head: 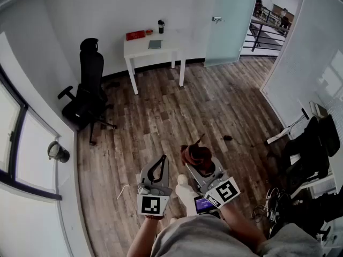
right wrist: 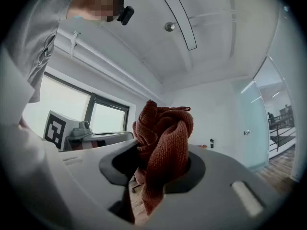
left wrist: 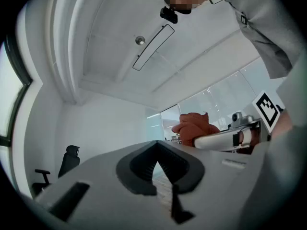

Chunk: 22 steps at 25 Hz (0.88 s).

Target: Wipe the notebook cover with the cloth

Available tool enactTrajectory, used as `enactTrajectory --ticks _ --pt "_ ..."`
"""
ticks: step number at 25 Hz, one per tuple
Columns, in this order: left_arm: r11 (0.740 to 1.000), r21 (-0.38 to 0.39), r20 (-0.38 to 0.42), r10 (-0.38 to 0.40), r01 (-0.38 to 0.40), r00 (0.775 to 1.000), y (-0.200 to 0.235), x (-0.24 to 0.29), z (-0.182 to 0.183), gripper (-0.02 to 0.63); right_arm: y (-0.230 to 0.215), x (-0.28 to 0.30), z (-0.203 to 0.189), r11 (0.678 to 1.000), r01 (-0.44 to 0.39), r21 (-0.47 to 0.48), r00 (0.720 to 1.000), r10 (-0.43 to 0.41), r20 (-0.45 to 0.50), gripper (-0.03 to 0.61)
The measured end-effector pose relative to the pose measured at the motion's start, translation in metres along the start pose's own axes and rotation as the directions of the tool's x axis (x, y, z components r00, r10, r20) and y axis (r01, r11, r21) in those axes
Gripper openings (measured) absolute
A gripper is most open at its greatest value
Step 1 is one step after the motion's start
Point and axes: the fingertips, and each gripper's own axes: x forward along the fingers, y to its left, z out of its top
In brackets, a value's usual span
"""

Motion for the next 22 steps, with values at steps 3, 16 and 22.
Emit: enactTrajectory --ticks 3,16,22 --pt "1.0 -0.007 0.002 -0.004 0.004 1.0 0.026 0.046 -0.019 -0.006 -0.035 0.041 -0.015 0.999 -0.033 0.015 0.999 0.033 0.006 0.146" --pt "0.999 0.029 -0.057 0.04 -0.039 0.998 0.159 0.296 -0.09 -0.005 -0.25 0.246 -0.05 0.99 -0.138 0.042 0.99 0.136 0.04 0.17" --pt "0.999 0.024 -0.083 0.039 -0.037 0.996 0.206 0.374 -0.114 -0.005 -0.332 0.31 -0.063 0.991 -0.101 0.086 0.995 0.099 0.019 0.17"
